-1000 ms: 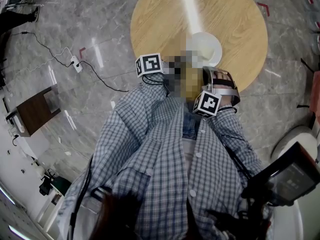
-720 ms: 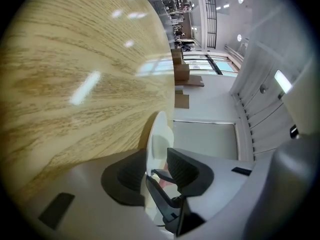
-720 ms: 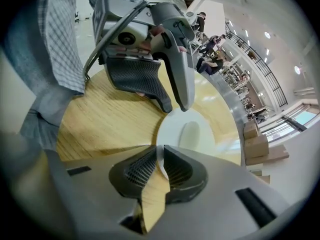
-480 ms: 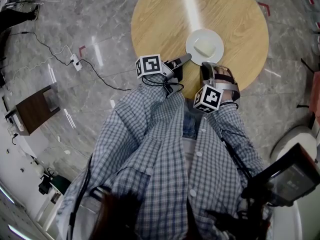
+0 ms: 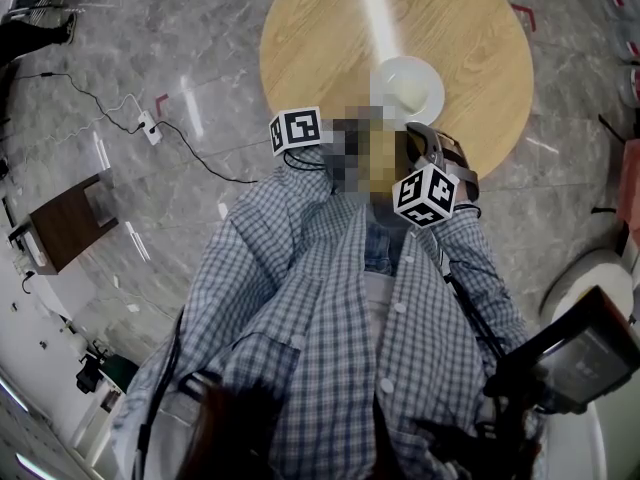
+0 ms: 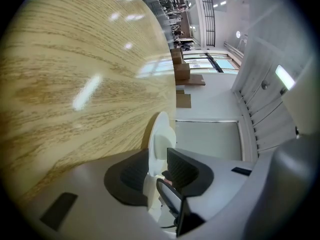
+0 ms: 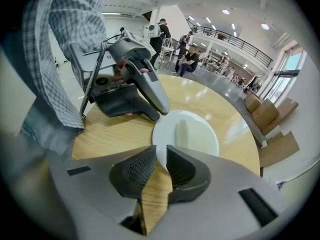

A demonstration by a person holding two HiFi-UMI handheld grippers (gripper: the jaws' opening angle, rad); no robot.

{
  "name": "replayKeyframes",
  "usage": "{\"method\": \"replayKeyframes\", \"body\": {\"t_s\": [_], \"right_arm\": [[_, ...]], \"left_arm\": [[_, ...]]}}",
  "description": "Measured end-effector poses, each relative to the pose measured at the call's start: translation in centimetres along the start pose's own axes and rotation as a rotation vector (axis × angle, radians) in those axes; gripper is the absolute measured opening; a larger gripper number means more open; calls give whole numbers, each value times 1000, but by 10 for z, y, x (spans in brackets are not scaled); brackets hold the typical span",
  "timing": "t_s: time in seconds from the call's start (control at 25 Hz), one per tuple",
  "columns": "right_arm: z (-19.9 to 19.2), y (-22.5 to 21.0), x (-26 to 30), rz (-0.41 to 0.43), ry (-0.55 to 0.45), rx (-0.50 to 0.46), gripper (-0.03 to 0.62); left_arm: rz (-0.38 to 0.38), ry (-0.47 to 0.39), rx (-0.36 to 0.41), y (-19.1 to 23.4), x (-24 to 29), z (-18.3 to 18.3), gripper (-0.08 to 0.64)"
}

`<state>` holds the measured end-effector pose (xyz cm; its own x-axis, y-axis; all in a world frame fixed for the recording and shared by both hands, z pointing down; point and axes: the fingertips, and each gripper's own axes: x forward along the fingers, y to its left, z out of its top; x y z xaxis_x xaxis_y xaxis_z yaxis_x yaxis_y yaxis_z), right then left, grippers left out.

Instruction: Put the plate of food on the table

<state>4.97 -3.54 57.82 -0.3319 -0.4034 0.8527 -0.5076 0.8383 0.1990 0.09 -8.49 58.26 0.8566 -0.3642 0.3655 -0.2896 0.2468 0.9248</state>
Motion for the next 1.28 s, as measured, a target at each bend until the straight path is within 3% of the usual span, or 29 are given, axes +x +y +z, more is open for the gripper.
{"method": "replayKeyframes", "body": {"t_s": [0.28,0.44,0.64,0.92,1.28], "right_arm": [[-1,-16,-23,-70,-88,193,29],[1,-21,-36,-97,-110,206,6],[9,-27,-45,-117,-154,304,6],[20,-51,-74,-149,-248,489,6],[28,-62,-99,-168,-332,571,6]], "left_arm": [[-17,13,29,-7,-5,-11,115],[-25,5,69,-18,-10,-13,112],[1,-4,187,-30,-18,-12,8],[7,-22,374,-66,-28,-16,8],[10,-53,550,-102,-39,-18,8]]}}
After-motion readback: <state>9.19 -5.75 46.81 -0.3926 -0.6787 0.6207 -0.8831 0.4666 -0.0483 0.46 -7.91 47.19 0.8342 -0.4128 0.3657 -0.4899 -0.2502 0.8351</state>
